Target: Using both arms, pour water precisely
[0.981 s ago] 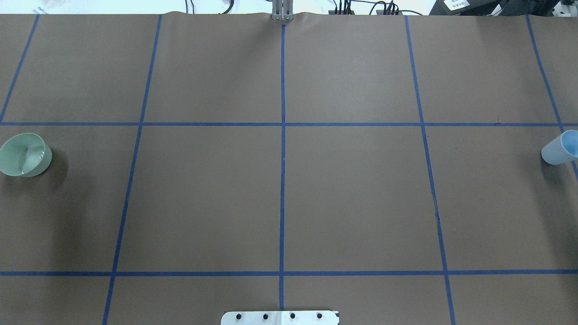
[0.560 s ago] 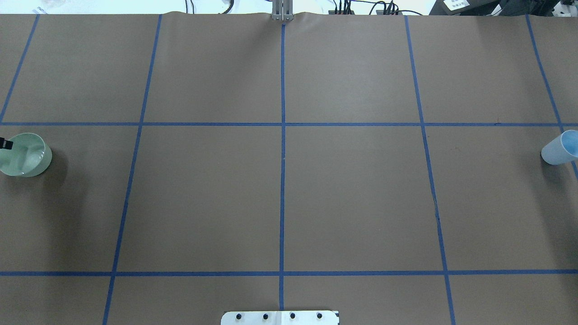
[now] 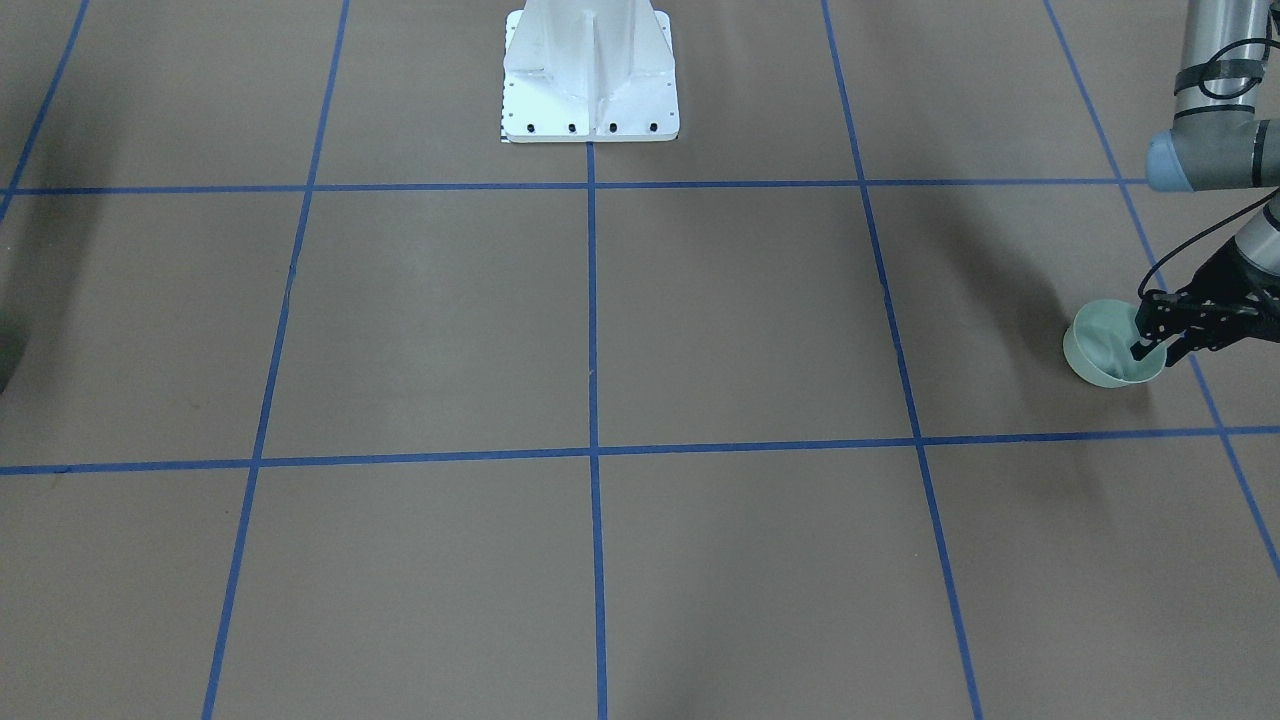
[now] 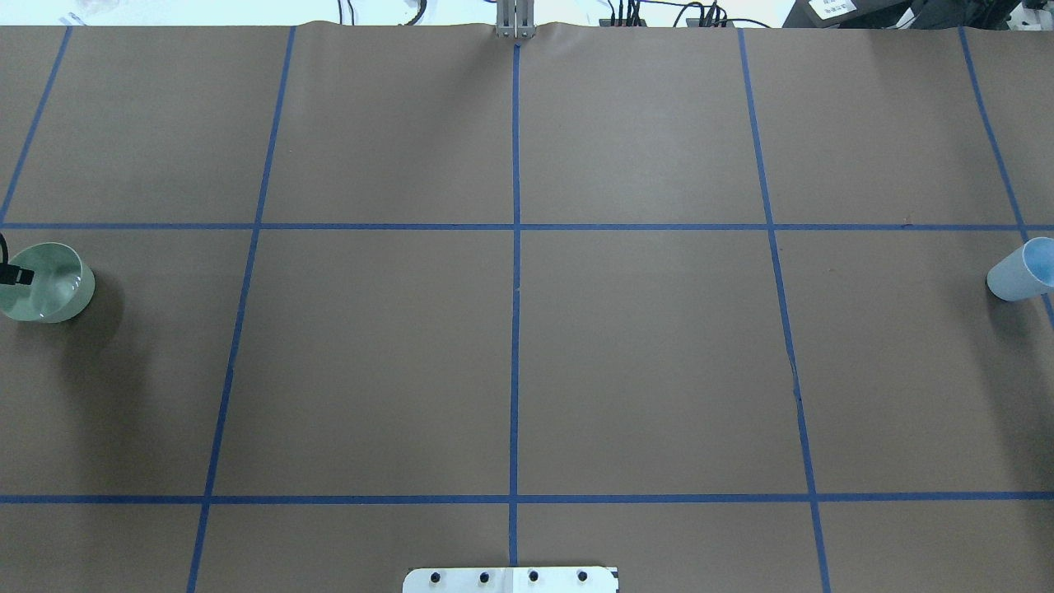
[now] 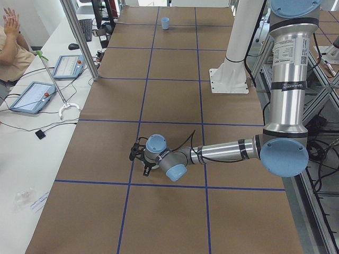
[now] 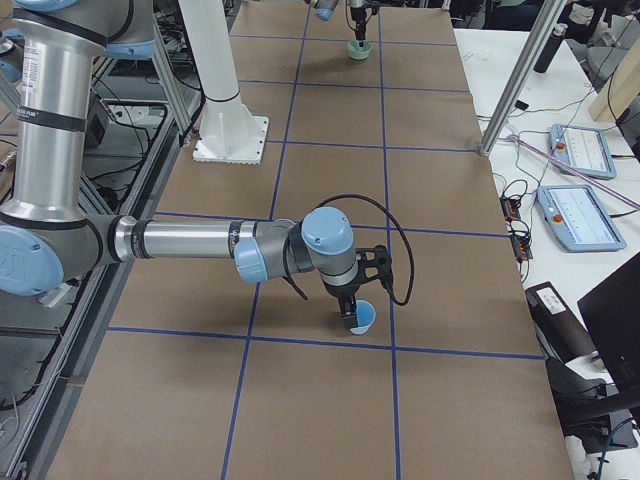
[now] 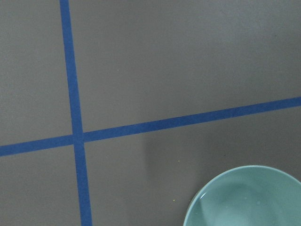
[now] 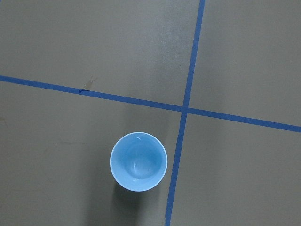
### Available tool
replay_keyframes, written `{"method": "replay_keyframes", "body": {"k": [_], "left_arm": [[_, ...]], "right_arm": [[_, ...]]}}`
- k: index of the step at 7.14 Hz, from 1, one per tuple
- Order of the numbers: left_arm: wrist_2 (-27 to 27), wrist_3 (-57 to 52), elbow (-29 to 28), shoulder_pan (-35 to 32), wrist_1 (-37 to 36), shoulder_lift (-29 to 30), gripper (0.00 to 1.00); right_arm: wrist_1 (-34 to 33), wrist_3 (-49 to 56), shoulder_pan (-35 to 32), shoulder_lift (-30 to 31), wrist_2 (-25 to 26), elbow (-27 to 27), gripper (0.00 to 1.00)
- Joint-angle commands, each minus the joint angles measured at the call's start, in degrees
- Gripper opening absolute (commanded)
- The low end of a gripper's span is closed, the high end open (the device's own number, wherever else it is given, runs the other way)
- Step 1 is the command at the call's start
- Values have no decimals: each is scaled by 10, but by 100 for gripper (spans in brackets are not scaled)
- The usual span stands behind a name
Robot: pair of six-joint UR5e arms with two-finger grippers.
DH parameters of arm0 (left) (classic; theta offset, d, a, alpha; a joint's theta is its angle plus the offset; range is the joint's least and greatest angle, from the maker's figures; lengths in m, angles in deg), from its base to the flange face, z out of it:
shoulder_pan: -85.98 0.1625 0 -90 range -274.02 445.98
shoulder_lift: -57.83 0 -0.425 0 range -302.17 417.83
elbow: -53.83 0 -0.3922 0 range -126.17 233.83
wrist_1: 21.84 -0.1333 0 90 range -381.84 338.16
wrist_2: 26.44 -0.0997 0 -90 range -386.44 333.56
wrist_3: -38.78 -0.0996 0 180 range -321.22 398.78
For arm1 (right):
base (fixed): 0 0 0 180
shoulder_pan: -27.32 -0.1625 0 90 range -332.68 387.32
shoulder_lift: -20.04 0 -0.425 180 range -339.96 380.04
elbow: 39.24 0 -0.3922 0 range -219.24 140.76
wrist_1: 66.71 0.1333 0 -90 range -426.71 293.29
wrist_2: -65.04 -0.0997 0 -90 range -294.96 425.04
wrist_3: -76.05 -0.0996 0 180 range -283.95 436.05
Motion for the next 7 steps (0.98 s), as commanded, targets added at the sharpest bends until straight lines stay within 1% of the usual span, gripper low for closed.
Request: {"method": "replay_keyframes", "body": {"k": [1, 2, 3, 5, 6, 7], "left_arm": [[6, 3, 8, 1, 16, 2, 0], [19, 10, 33, 0, 6, 7, 0], [55, 35, 57, 0, -15, 19, 0], [54, 96, 123, 4, -93, 68, 0], [51, 126, 152, 40, -140, 98, 0], [22, 182, 157, 81, -167, 151, 0]], "right_arm": [[0, 0, 0, 0, 0, -1, 100], [0, 0, 0, 0, 0, -3, 100], [0, -1, 0, 0, 0, -4, 100], [-1, -2, 0, 1, 0, -4, 100], [-1, -4, 0, 1, -1, -5, 100], [-1, -4, 0, 1, -1, -9, 100]]}}
